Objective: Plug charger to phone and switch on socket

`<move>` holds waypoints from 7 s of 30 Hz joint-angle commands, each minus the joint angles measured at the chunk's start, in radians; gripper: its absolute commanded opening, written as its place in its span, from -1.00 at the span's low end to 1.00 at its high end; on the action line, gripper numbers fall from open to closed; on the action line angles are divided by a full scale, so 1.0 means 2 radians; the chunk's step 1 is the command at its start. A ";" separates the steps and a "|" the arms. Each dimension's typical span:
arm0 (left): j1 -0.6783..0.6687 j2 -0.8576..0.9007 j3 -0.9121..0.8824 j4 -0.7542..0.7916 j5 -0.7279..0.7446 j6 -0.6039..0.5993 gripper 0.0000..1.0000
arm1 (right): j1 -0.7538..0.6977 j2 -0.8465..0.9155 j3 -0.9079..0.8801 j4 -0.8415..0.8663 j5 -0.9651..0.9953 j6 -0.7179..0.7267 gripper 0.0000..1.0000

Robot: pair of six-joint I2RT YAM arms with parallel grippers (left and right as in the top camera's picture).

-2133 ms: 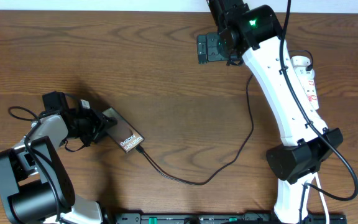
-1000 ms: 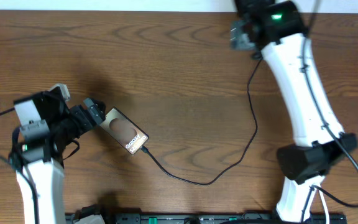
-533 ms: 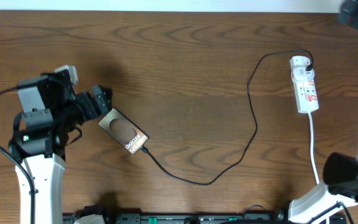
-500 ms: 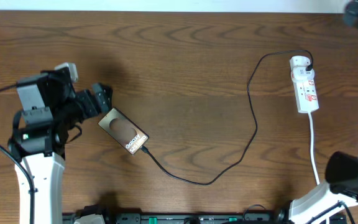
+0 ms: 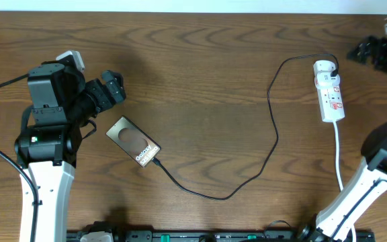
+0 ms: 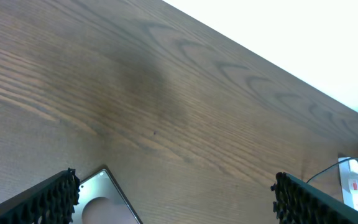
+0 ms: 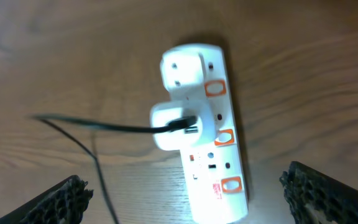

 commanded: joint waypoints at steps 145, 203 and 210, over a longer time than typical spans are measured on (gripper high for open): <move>-0.049 -0.574 -0.560 0.250 -0.151 0.138 0.96 | 0.035 -0.174 0.000 -0.004 0.175 0.195 0.99; -0.049 -0.572 -0.560 0.251 -0.148 0.159 0.96 | 0.204 -0.236 -0.117 0.250 0.220 0.155 0.99; -0.049 -0.572 -0.560 0.251 -0.148 0.159 0.96 | 0.217 -0.384 -0.429 0.462 0.218 0.156 0.99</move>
